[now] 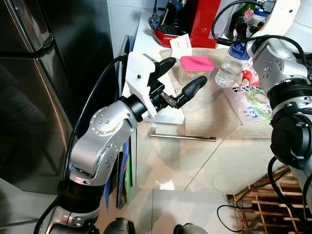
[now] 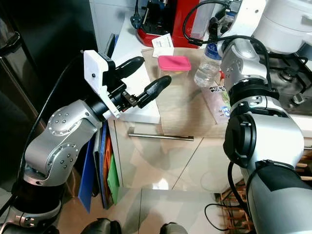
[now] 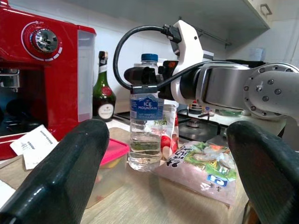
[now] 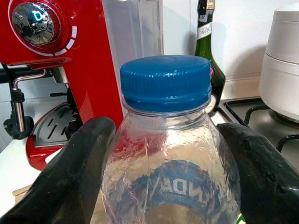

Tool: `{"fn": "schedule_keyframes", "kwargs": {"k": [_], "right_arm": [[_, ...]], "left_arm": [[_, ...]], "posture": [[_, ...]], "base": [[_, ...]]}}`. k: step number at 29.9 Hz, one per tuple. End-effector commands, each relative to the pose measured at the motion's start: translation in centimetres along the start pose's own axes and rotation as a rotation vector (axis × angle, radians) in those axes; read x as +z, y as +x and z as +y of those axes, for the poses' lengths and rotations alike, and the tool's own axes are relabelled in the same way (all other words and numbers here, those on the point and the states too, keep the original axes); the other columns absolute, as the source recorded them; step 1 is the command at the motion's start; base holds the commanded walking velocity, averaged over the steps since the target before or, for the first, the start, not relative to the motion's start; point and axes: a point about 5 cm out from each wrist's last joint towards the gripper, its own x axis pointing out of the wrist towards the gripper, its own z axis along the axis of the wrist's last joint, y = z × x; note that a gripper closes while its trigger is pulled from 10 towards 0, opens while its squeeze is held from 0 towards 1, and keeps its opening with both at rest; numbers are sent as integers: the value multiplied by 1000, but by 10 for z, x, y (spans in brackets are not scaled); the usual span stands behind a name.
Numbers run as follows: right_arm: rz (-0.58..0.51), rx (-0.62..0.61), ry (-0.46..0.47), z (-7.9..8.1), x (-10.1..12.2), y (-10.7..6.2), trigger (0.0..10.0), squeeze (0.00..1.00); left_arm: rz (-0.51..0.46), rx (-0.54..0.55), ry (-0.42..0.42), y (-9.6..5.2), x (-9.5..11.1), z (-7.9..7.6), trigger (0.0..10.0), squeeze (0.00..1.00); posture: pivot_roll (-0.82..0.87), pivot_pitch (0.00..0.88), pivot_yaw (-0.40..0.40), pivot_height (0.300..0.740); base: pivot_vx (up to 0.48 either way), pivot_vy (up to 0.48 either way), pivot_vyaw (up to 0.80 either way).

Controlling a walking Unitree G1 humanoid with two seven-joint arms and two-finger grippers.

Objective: Restocking fridge

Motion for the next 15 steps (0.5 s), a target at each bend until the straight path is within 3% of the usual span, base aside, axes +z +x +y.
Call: {"fn": "schedule_keyframes", "kwargs": {"k": [1,7,15], "right_arm": [[-3,5,0,2,9,1,0,0],[-9,17,-11,5,10,1,0,0],[-123,57,-132,13,24,0,0,0]], "left_arm": [[2,-21,-13,1,-1,-5,10000,0],[-3,-24,-24,2,-1,-5,10000,0],[18,17,-49,5,-16,-5,10000,0]], "posture": [[41,90,-64,740],[28,84,-69,740],[3,53,-64,740]], "base": [[0,0,0],[0,0,0],[0,0,0]]}}
